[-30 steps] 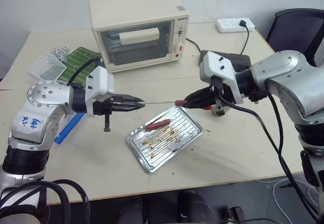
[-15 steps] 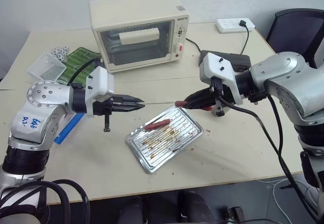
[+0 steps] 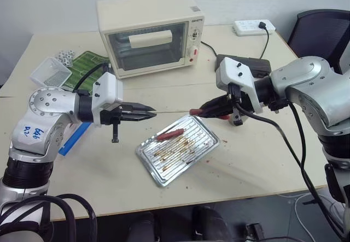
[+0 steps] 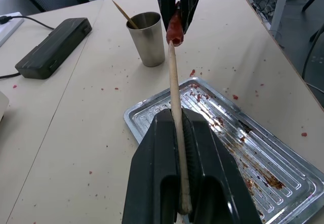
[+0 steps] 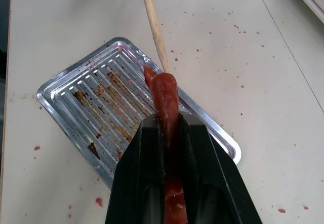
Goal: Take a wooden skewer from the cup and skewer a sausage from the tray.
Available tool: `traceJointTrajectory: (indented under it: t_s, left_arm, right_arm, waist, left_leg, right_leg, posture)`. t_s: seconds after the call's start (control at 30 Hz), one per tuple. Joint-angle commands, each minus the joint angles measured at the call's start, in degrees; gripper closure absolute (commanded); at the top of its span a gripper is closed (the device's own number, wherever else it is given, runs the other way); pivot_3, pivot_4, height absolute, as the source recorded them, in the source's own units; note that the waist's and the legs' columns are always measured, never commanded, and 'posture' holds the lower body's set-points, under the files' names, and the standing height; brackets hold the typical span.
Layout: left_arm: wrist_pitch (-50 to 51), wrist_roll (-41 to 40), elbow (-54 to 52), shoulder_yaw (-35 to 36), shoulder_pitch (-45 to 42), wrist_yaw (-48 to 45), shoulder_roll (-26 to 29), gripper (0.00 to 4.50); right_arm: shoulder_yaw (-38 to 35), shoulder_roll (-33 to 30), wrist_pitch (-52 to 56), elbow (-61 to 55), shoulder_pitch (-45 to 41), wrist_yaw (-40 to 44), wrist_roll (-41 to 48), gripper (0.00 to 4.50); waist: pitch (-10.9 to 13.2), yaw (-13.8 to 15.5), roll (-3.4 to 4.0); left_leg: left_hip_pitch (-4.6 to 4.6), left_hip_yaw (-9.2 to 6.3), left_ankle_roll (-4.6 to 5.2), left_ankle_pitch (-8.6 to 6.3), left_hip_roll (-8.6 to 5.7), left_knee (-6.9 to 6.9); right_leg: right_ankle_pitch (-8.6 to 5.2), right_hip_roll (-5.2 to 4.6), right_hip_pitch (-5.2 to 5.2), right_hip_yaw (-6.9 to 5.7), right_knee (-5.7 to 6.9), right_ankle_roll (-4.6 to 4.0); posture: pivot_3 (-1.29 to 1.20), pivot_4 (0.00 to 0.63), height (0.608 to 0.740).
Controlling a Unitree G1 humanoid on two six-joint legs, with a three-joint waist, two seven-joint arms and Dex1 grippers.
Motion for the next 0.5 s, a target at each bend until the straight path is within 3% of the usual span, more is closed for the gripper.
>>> traceJointTrajectory:
  t_s: [0.03, 0.5]
  left_arm:
    - [-0.98, -0.2, -0.35, 1.29, -0.77, -0.15, 0.42, 4.5]
    - [-0.88, -0.07, -0.14, 0.31, -1.79, -0.31, -0.47, 4.5]
  right_arm:
    - [-1.8, -0.59, -0.85, -0.46, -0.05, -0.3, -0.01, 4.17]
    - [-0.86, 2.44, -1.17, 0.94, -1.79, -1.41, -0.68, 4.17]
  waist:
    - [0.0, 0.0, 0.0]
    - [0.0, 0.0, 0.0]
  left_leg:
    - [0.0, 0.0, 0.0, 0.0, 0.0, 0.0]
    - [-0.07, 0.01, 0.0, 0.0, 0.0, 0.14]
  right_leg:
    - [0.0, 0.0, 0.0, 0.0, 0.0, 0.0]
    - [0.0, 0.04, 0.0, -0.02, 0.05, 0.0]
  posture:
    - [0.0, 0.15, 0.74]
    - [0.0, 0.15, 0.74]
